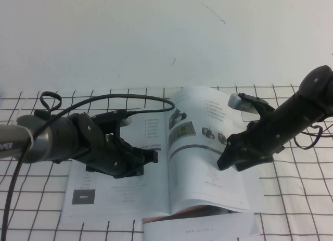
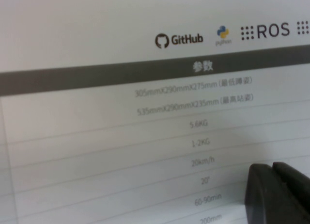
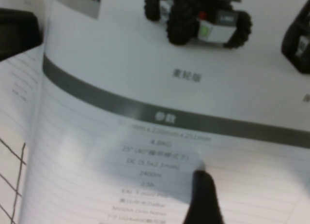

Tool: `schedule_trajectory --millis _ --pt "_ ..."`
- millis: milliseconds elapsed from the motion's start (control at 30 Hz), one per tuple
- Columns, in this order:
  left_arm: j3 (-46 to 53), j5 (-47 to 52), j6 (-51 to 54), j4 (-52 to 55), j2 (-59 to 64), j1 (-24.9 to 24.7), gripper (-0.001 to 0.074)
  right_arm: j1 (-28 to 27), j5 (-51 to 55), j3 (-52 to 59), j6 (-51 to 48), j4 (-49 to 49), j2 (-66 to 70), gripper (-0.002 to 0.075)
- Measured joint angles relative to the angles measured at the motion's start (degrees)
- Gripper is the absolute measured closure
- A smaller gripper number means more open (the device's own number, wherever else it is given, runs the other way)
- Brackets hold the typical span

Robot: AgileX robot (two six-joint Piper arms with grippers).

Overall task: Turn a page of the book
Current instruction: Open the closed book

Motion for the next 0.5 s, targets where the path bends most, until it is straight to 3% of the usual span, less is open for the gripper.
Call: schedule_trajectory --millis 500 --pt "0.0 0.0 0.0 -1.45 0.1 0.0 0.0738 0.11 4.02 0.0 -11.46 18.69 0.0 0.0251"
